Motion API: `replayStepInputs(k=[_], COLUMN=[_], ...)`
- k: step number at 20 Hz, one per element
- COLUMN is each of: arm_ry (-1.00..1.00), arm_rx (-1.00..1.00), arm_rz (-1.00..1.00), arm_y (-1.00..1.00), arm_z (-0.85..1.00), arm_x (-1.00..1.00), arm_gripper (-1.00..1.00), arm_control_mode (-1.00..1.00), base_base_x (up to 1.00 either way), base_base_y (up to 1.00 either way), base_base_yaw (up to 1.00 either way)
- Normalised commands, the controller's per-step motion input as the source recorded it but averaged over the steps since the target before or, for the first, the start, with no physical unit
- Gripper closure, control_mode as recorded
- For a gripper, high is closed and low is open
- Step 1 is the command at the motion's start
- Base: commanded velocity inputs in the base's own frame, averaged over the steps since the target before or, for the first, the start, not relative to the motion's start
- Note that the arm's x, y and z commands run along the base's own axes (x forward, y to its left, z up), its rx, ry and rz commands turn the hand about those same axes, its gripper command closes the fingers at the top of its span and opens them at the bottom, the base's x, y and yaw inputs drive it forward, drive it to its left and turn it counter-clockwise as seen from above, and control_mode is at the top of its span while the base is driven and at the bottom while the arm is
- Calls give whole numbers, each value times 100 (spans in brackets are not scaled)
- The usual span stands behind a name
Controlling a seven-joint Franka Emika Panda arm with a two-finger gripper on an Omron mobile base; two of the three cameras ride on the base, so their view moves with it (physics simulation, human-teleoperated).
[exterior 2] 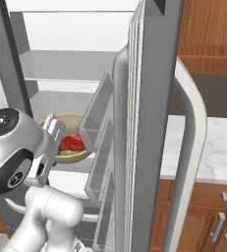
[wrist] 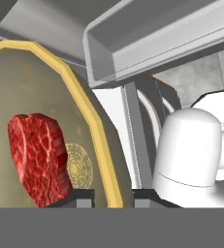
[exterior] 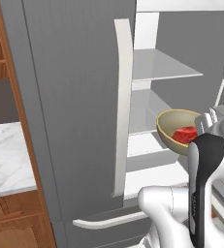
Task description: Place one of the steaks on the plate and the other in the bowl. Then place the bowl in the fridge.
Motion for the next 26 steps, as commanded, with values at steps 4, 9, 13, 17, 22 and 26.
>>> replayStepInputs(k=[4, 9, 13, 17, 22, 26], arm_ry=[0, -5, -14, -3, 0, 0], arm_rx=[0, -2, -8, 0, 0, 0], arm_rz=[0, 0, 0, 3, 9, 8], arm_y=[0, 16, 45, -4, -10, 0], arm_z=[0, 0, 0, 0, 0, 0], arm_x=[0, 31, 56, 38, 26, 35], arm_gripper=[100, 100, 100, 100, 100, 100], arm_control_mode=[100, -100, -100, -100, -100, -100], base_base_x=[37, 21, 0, 0, 0, 0], base_base_y=[50, 14, 0, 0, 0, 0], base_base_yaw=[4, 2, 0, 0, 0, 0])
